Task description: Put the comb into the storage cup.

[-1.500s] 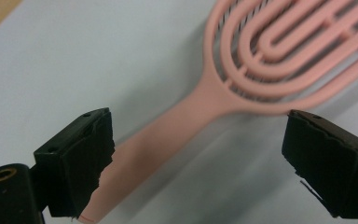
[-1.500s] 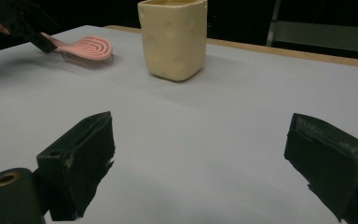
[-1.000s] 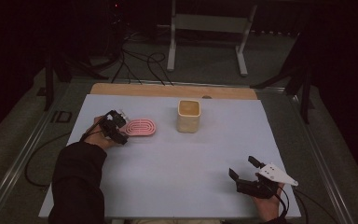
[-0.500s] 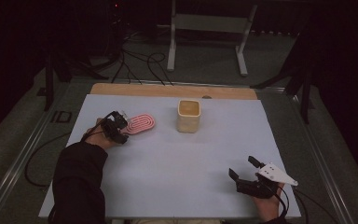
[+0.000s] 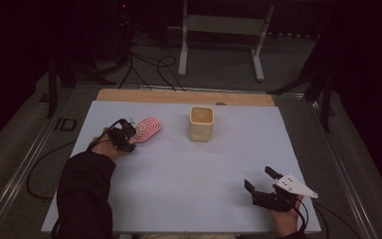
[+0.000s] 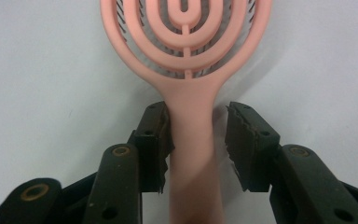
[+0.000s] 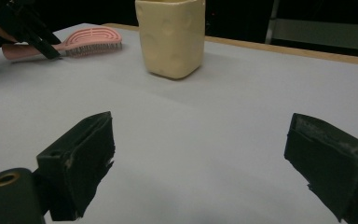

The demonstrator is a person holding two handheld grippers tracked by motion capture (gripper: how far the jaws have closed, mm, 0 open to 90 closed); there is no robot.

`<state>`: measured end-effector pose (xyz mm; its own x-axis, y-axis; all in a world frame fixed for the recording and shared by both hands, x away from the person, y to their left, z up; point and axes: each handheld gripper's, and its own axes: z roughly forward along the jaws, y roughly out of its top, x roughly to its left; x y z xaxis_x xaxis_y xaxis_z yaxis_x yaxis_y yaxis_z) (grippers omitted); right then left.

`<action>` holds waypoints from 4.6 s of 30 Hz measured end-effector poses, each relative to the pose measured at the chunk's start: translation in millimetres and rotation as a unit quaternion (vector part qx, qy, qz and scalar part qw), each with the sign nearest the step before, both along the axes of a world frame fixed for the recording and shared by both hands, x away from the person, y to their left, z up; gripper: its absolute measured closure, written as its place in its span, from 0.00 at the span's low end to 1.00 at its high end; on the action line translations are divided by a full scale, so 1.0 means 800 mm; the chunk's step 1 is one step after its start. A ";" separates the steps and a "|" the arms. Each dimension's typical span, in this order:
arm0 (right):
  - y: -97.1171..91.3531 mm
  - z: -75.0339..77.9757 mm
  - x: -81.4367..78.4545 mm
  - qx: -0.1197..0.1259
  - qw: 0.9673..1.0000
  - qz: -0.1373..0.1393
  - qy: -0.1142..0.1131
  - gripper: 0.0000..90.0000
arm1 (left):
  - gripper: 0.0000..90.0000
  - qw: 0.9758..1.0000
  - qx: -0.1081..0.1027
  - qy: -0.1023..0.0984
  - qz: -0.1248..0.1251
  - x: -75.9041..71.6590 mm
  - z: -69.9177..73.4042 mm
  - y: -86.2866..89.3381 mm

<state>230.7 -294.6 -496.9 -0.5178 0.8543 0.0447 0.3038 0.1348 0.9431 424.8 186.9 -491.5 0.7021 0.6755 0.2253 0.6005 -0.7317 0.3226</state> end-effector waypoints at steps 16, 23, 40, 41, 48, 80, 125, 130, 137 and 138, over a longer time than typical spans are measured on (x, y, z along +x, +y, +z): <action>0.001 -0.001 0.001 -0.001 1.000 0.003 0.002 0.09 | 0.74 0.995 -0.042 0.029 0.082 0.015 -0.004 0.000; 0.001 -0.001 0.001 -0.003 1.000 0.002 0.003 0.09 | 0.77 0.994 -0.041 0.035 0.098 0.015 -0.003 -0.002; 0.000 -0.001 0.001 -0.003 1.000 0.000 0.003 0.09 | 0.78 0.992 -0.060 -0.001 0.109 0.004 0.023 0.002; 0.000 -0.001 0.001 -0.002 1.000 -0.001 0.003 0.09 | 0.78 0.992 -0.066 -0.006 0.105 0.001 0.028 0.002; 0.000 0.000 0.001 -0.004 1.000 -0.002 0.002 0.09 | 0.78 0.991 -0.095 -0.028 0.094 -0.011 0.040 0.000; 0.002 0.000 0.000 -0.005 1.000 -0.001 0.003 0.09 | 0.78 0.970 -0.191 -0.130 0.076 -0.101 0.064 -0.004; 0.003 0.000 0.001 -0.007 1.000 0.004 -0.001 0.09 | 0.78 0.946 -0.250 -0.199 0.057 -0.170 0.069 -0.018; 0.005 0.000 0.001 -0.008 1.000 0.004 0.000 0.09 | 0.78 0.943 -0.255 -0.205 0.054 -0.174 0.074 -0.020; 0.007 0.000 0.001 -0.005 1.000 0.007 0.001 0.09 | 0.78 0.942 -0.253 -0.214 0.044 -0.179 0.081 -0.027; 0.007 0.001 0.001 -0.005 1.000 0.007 0.001 0.09 | 0.78 0.943 -0.252 -0.215 0.042 -0.179 0.081 -0.028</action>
<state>231.2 -288.9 -496.4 -0.5291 0.8478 0.0374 0.3036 0.1480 0.9412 281.8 164.1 -426.9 0.5589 0.8217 0.1117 0.3843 -0.3760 0.8432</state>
